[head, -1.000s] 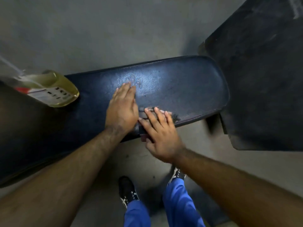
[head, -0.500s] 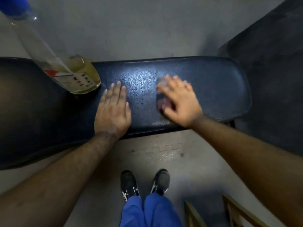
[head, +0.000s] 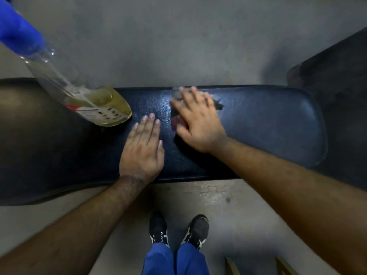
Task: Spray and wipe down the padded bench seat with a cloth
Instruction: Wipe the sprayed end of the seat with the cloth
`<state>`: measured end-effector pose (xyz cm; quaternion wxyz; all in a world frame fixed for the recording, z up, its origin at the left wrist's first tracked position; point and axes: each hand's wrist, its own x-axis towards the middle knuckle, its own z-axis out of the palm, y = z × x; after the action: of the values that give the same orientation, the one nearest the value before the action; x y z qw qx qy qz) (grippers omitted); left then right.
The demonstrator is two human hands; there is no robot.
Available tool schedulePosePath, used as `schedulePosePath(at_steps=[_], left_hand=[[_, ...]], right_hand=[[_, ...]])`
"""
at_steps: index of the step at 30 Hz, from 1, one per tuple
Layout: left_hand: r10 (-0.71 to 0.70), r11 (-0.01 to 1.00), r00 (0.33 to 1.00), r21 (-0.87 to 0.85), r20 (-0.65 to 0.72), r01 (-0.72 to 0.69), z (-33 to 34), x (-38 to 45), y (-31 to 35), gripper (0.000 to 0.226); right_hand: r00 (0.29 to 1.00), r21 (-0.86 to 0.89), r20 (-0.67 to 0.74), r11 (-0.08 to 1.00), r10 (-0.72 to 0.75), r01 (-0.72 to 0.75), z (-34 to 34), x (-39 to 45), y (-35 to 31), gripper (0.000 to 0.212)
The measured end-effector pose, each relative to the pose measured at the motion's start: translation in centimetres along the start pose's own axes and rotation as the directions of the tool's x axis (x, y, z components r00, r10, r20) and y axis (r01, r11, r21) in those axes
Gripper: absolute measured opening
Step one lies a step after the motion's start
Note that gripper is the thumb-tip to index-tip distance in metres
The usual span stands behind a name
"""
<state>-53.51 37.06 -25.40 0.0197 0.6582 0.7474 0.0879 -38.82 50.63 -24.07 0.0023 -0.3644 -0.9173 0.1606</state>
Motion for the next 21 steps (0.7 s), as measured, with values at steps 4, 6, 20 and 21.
schedulePosePath(at_steps=[4, 6, 20, 21], left_hand=[[-0.013, 0.999, 1.0, -0.033, -0.024, 0.012, 0.0, -0.1, 0.0, 0.056], [-0.013, 0.999, 1.0, -0.05, -0.022, 0.012, 0.1, -0.1, 0.1, 0.056], [-0.036, 0.936, 0.999, -0.35, 0.01, 0.037, -2.0, 0.0, -1.0, 0.049], [-0.059, 0.916, 0.998, -0.398, -0.01, 0.05, -2.7, -0.3, -1.4, 0.045]], right_hand=[[0.998, -0.045, -0.035, 0.998, 0.048, -0.049, -0.8, 0.7, 4.3, 0.075], [0.875, -0.004, -0.114, 0.881, 0.469, -0.473, -0.4, 1.1, 3.2, 0.075], [0.99, 0.029, -0.069, 0.992, 0.121, -0.119, 3.4, -8.3, -7.2, 0.074], [0.999, 0.002, -0.034, 1.0, 0.006, -0.006, 3.2, -9.0, -6.6, 0.072]])
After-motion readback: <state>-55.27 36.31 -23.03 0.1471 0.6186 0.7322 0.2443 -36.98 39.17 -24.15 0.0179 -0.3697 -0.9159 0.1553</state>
